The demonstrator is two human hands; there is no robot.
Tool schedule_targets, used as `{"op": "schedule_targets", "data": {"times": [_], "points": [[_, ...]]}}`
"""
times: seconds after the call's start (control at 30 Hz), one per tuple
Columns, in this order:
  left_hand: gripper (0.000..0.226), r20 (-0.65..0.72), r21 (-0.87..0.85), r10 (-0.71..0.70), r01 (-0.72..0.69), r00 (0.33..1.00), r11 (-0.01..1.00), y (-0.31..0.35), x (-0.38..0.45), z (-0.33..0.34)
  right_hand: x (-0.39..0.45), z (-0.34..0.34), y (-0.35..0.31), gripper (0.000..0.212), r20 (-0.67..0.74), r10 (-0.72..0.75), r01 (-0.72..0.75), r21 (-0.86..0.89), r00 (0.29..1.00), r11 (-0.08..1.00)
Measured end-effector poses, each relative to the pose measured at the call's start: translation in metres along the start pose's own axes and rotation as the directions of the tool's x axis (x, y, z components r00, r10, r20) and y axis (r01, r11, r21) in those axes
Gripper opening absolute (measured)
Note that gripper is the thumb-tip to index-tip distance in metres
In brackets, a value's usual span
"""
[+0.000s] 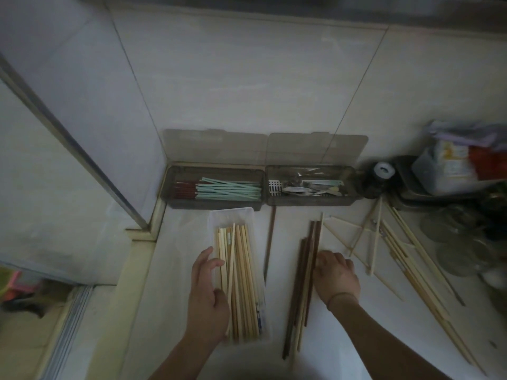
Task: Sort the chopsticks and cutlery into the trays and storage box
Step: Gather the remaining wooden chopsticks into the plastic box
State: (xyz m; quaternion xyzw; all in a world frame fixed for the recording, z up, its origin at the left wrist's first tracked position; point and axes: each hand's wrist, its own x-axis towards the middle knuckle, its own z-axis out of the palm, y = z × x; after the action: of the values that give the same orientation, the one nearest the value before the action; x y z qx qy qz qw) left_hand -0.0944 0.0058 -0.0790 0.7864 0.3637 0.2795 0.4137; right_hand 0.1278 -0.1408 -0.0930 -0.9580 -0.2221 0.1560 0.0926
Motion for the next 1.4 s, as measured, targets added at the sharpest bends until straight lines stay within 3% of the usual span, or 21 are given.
{"op": "schedule_targets", "data": {"times": [0.23,0.33,0.4,0.5,0.63,0.7,0.8,0.87,1.0,1.1,1.2,1.3,1.33,1.4], "points": [[0.057,-0.005,-0.006,0.0,0.0,1.0,1.0,0.0,0.0,0.001,0.001,-0.009,-0.019,0.026,0.085,0.011,0.011,-0.255,0.996,0.967],[0.057,-0.01,-0.016,0.009,-0.01,1.0,1.0,0.001,0.001,0.0,0.001,-0.009,-0.016,0.027,0.131,-0.009,0.04,-0.241,0.991,0.97],[0.059,-0.01,-0.024,0.002,-0.002,1.0,1.0,0.001,0.001,0.0,0.0,-0.014,-0.011,0.018,0.149,-0.014,0.032,-0.12,0.989,0.992],[0.061,-0.012,-0.024,-0.006,0.006,1.0,1.0,-0.002,0.001,0.001,-0.007,-0.033,-0.015,0.013,0.082,-0.048,0.03,0.201,0.995,0.979],[0.061,-0.007,-0.02,-0.016,0.016,1.0,1.0,-0.006,0.0,0.002,-0.031,-0.059,-0.053,0.023,-0.108,-0.159,0.192,0.552,0.981,0.811],[0.061,-0.007,-0.023,-0.013,0.013,1.0,1.0,-0.007,0.0,0.003,-0.048,-0.062,-0.076,0.028,-0.137,-0.267,0.292,0.628,0.954,0.722],[0.062,-0.009,-0.027,0.007,-0.007,1.0,1.0,-0.008,0.001,0.003,-0.062,-0.049,-0.096,0.021,-0.263,-0.52,0.583,0.345,0.813,0.736],[0.062,-0.009,-0.034,0.012,-0.012,1.0,0.999,-0.007,0.001,0.003,-0.064,-0.035,-0.101,0.014,-0.246,-0.671,0.71,0.133,0.699,0.691],[0.061,-0.018,-0.038,0.002,-0.002,1.0,0.999,-0.005,0.0,0.002,-0.07,-0.009,-0.098,0.018,0.007,-0.766,0.745,-0.24,0.643,0.623],[0.061,-0.021,-0.027,0.007,-0.008,1.0,1.0,-0.005,0.001,0.002,-0.074,-0.004,-0.096,0.026,0.066,-0.782,0.739,-0.386,0.62,0.552],[0.062,-0.027,-0.028,0.014,-0.015,1.0,0.999,-0.006,0.001,0.003,-0.076,-0.002,-0.093,0.03,0.057,-0.801,0.748,-0.4,0.596,0.529],[0.062,-0.027,-0.026,0.01,-0.011,1.0,1.0,-0.006,0.001,0.003,-0.07,0.001,-0.083,0.028,-0.126,-0.821,0.803,-0.175,0.556,0.57],[0.062,-0.027,-0.025,0.01,-0.011,1.0,1.0,-0.005,0.001,0.002,-0.066,0.001,-0.077,0.025,-0.225,-0.787,0.802,-0.036,0.575,0.596],[0.062,-0.021,-0.025,0.01,-0.011,1.0,1.0,-0.005,0.001,0.002,-0.056,0.004,-0.061,0.018,-0.37,-0.634,0.712,0.121,0.679,0.692]]}}
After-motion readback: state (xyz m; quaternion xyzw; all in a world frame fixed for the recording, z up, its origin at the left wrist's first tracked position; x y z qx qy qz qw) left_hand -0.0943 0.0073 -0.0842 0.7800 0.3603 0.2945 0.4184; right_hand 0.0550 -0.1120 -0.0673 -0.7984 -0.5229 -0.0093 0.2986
